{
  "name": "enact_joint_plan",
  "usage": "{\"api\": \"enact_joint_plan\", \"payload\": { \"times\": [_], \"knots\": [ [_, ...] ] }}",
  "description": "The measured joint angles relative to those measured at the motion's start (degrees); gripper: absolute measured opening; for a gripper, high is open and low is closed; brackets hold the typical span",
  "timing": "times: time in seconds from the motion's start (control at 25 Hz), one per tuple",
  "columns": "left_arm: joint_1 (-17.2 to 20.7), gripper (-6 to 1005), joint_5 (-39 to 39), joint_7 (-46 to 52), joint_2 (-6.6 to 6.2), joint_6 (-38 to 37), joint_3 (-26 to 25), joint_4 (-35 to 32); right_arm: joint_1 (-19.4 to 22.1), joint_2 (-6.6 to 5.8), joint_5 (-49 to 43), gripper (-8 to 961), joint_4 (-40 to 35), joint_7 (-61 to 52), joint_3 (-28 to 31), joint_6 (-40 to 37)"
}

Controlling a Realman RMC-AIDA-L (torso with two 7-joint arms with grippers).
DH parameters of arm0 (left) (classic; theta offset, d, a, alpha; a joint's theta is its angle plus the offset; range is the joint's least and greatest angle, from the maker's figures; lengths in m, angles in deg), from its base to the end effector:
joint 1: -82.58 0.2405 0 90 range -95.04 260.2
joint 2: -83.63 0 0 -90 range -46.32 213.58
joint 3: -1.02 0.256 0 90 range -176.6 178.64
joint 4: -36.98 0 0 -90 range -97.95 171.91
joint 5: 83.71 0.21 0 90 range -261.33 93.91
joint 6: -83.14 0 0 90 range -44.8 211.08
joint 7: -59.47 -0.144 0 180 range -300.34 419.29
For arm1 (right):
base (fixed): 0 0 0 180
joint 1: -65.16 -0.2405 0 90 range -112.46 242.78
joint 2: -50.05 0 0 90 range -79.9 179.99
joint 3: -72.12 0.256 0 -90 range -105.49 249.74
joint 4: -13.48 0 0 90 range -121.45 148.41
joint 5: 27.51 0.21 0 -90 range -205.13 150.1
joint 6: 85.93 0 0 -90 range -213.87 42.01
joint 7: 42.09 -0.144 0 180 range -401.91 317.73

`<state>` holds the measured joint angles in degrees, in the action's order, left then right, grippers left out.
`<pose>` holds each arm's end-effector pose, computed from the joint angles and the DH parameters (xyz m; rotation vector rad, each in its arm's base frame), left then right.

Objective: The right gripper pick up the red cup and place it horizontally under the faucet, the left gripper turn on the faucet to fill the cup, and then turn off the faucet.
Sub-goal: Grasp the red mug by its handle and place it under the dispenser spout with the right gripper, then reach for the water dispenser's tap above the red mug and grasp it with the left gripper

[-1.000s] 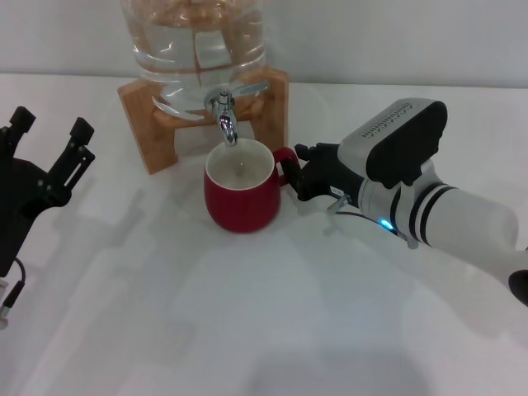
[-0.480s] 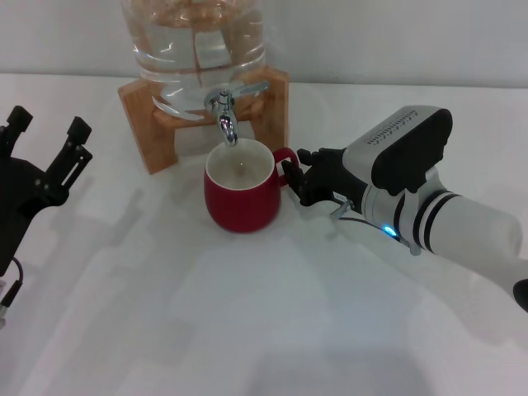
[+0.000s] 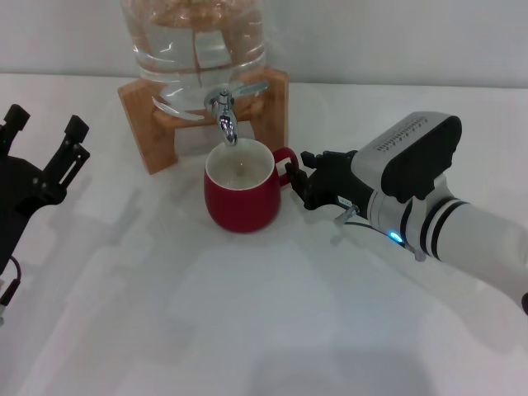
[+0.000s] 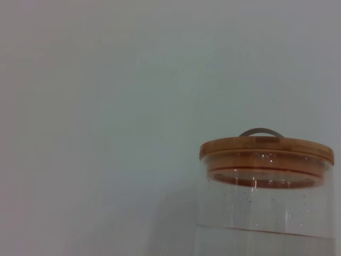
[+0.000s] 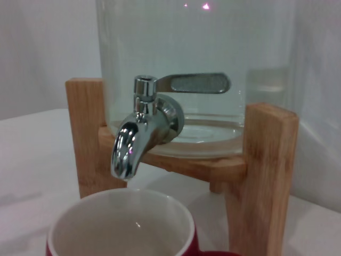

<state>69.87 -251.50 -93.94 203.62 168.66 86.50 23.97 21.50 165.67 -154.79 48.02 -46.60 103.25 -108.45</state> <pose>-0.3227 0.2658 0.0071 -1.6587 -0.4584 -1.0399 0.1814 0.3837 -0.1351 -2.3022 0.5558 0.4637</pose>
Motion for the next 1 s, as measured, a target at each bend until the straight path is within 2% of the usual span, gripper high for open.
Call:
{"api": "enact_joint_plan", "payload": {
  "times": [0.72,1.0],
  "knots": [
    [0.0,875,0.0,-0.1,-0.12,-0.8,-0.1,0.0,4.3,-0.76,-2.3,307,2.1,0.2,0.8,-3.6],
    [0.0,875,0.0,-0.1,-0.11,-1.4,-0.6,0.0,6.3,-1.58,-2.9,318,2.4,0.2,1.5,-5.4]
  ]
}}
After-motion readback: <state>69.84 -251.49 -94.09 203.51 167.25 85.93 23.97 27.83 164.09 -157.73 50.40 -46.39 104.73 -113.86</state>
